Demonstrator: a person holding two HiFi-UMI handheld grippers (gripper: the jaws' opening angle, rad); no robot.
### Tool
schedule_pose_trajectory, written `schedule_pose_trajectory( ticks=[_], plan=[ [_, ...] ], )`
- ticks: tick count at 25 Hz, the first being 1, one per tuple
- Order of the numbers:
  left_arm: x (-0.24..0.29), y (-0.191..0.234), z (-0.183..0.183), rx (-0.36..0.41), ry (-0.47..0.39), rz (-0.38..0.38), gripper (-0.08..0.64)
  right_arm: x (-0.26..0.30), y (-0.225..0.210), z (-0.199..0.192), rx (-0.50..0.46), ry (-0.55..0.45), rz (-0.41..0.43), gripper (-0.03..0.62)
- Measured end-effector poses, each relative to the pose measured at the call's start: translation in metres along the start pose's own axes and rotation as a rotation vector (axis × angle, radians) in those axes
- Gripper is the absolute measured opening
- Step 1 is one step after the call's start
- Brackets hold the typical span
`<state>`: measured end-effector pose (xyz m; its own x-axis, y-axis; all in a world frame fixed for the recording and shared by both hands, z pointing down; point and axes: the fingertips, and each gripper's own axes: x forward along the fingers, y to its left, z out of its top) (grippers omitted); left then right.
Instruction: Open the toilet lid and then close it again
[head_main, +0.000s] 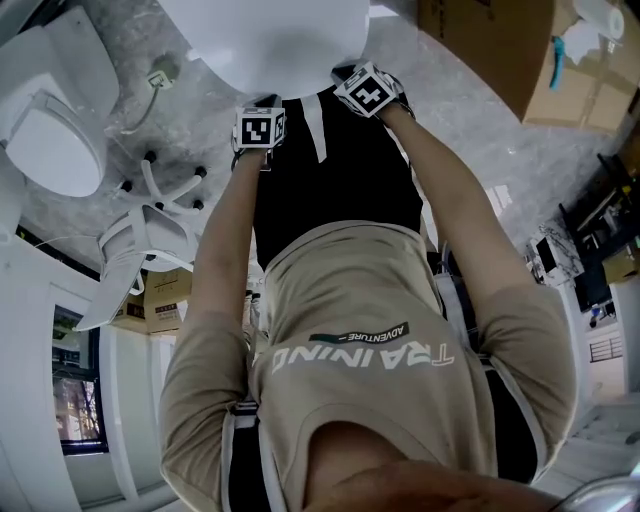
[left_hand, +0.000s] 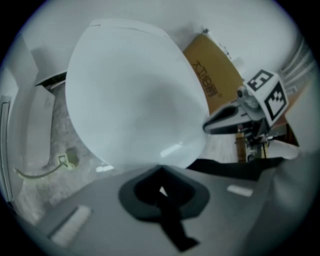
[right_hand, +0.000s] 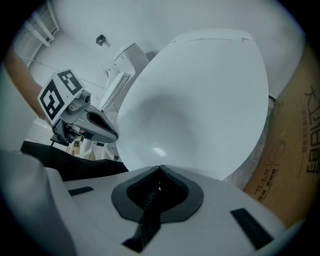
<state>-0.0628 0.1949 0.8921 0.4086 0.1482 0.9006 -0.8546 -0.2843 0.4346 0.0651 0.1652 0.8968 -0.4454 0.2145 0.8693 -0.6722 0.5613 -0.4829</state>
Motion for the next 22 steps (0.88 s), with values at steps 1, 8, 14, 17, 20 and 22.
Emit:
schedule_pose_trajectory(
  ticks=[1, 8, 14, 17, 20, 22],
  plan=[
    [0.002, 0.002, 0.0, -0.003, 0.0, 0.001, 0.005, 0.002, -0.001, 0.0, 0.007, 0.002, -0.007, 0.014],
    [0.012, 0.006, 0.0, 0.003, -0.041, -0.006, 0.005, 0.007, -0.004, -0.001, 0.042, -0.041, -0.036, 0.014],
    [0.015, 0.005, -0.001, 0.084, -0.032, -0.012, 0.005, 0.008, -0.004, -0.001, -0.005, -0.013, -0.039, 0.013],
    [0.017, 0.005, 0.001, 0.158, -0.008, -0.006, 0.005, 0.009, -0.004, 0.001, -0.003, 0.022, -0.056, 0.014],
    [0.016, 0.006, 0.001, 0.139, 0.039, 0.013, 0.005, 0.011, -0.004, 0.001, 0.024, 0.062, -0.056, 0.012],
    [0.014, 0.008, -0.003, 0.099, 0.072, 0.029, 0.005, 0.012, 0.0, -0.006, 0.081, 0.116, -0.023, 0.013]
  ],
)
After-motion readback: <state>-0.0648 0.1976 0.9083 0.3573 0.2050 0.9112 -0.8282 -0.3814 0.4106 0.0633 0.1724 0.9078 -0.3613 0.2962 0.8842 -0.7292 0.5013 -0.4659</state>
